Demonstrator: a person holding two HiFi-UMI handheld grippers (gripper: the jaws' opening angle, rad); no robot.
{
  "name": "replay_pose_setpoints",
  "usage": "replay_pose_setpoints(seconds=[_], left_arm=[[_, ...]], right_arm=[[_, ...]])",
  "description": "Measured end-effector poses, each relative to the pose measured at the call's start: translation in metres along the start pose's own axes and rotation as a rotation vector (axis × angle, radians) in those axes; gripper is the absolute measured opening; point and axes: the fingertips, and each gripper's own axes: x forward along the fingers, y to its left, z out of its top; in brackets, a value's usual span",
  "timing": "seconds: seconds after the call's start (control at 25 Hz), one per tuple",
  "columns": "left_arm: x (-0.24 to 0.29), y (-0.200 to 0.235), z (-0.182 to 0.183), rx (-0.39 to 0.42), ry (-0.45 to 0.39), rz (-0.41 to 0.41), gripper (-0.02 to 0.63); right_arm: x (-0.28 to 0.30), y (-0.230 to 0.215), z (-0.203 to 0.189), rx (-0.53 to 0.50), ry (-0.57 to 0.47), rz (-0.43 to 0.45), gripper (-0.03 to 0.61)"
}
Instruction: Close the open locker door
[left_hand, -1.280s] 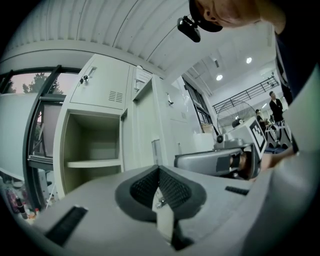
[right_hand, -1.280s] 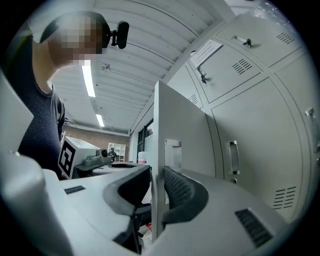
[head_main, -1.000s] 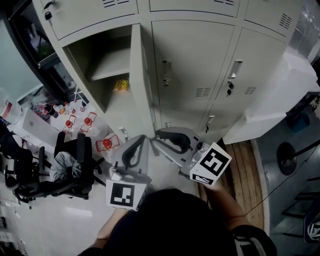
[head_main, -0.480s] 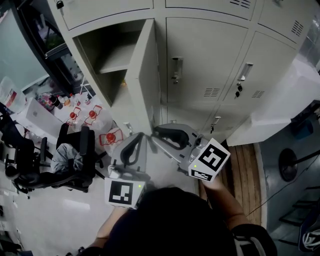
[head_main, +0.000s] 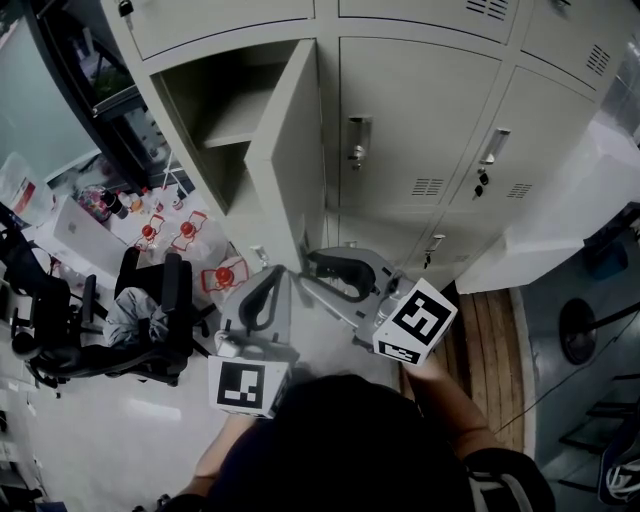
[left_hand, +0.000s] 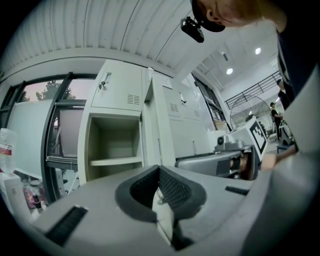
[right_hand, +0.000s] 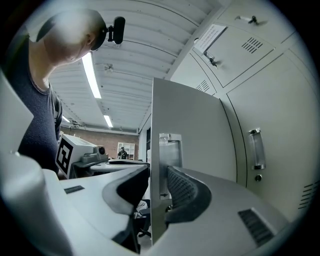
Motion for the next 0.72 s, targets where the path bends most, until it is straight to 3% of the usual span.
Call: replay_pose_setpoints(seconds=[0.2, 0.32, 0.72], left_arm=[[-0.001, 0.006, -0.003, -0.007, 0.01, 0.008, 0.0], [-0.001, 0.005, -0.003, -0.004, 0.007, 0.001, 0.0], [-0.002, 0.004, -0.006, -0.013, 0.014, -0.005, 0.0]], right_arm=[[0.005, 0.0, -0.002, -0.003, 0.005, -0.019, 0.118], [0.006, -0.003, -0.004, -0.008, 0.027, -0.03, 0.16], [0.017, -0.001, -0.007, 0.007, 0.012, 0.001, 0.13]])
